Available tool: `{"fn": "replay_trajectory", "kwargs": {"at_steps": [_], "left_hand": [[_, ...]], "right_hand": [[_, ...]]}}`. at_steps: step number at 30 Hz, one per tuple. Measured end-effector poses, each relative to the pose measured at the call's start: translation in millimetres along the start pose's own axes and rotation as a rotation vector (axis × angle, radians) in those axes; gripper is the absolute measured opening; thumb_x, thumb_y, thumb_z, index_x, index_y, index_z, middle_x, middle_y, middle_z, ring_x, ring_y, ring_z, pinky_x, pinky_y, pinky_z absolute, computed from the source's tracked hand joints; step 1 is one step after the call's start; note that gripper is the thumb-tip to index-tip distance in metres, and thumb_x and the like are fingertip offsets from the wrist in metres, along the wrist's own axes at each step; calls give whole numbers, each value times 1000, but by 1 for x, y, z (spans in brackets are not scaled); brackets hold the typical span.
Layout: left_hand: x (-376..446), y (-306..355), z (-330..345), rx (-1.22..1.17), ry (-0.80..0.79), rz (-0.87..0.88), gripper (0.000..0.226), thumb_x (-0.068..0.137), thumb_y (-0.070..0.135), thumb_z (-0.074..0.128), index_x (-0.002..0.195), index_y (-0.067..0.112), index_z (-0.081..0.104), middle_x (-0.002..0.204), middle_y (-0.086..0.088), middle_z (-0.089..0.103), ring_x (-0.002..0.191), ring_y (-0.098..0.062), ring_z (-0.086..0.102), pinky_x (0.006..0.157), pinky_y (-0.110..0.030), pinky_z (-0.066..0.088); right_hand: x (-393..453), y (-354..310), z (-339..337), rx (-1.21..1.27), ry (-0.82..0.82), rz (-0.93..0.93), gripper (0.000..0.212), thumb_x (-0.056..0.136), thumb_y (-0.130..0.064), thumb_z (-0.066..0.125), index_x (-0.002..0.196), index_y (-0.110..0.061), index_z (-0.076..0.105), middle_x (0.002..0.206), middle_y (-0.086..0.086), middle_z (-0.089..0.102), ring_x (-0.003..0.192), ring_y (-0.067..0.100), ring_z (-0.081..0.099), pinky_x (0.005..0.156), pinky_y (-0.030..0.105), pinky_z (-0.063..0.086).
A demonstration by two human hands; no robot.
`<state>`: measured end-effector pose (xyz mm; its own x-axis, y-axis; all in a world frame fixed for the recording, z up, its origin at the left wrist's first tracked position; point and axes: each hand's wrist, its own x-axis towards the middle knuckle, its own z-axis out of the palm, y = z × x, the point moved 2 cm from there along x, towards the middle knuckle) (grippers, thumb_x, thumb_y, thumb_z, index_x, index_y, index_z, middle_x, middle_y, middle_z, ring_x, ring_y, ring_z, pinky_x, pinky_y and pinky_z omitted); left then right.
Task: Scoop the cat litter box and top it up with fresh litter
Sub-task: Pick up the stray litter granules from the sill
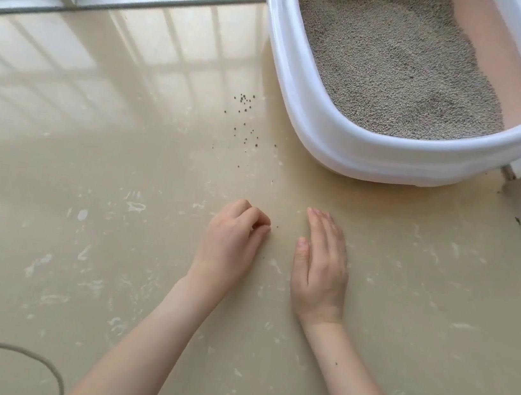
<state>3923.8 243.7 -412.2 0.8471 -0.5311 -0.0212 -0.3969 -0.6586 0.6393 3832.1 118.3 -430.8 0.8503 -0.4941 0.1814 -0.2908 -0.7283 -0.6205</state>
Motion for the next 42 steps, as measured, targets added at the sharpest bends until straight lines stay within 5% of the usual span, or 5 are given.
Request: {"fn": "replay_trajectory", "kwargs": {"at_steps": [5, 14, 19, 25, 42], "left_hand": [[6, 7, 8, 28, -14, 72, 27, 86, 31, 46, 86, 15, 68, 80, 1, 57, 72, -22, 56, 67, -32, 42], [19, 27, 9, 338, -49, 154, 21, 79, 21, 43, 69, 12, 59, 70, -6, 55, 57, -25, 57, 44, -27, 40], [3, 11, -4, 101, -68, 17, 8, 93, 14, 53, 92, 8, 59, 95, -9, 54, 82, -28, 56, 71, -33, 39], [-44, -4, -5, 16, -18, 5, 13, 90, 20, 51, 86, 11, 60, 86, -2, 54, 77, -22, 56, 70, -27, 39], [-17, 21, 22, 300, 57, 130, 27, 85, 23, 40, 72, 8, 59, 67, -11, 55, 56, -29, 56, 50, -31, 46]], "right_hand": [[0, -3, 5, -230, -94, -2, 52, 98, -31, 26, 147, -19, 37, 151, 2, 39, 143, 22, 27, 118, 43, 18], [0, -2, 5, -192, -67, 6, 52, 97, -31, 27, 144, -16, 42, 148, 4, 44, 141, 22, 33, 117, 43, 18], [0, -2, 4, -176, -63, 8, 52, 97, -31, 27, 144, -14, 43, 147, 5, 45, 140, 23, 34, 117, 43, 19], [0, -3, 4, -166, -57, 6, 52, 97, -31, 28, 143, -13, 44, 146, 7, 47, 139, 24, 35, 118, 42, 17], [-1, -1, 4, -141, -41, 7, 53, 97, -32, 25, 142, -11, 46, 145, 7, 47, 139, 24, 36, 118, 39, 16]]}}
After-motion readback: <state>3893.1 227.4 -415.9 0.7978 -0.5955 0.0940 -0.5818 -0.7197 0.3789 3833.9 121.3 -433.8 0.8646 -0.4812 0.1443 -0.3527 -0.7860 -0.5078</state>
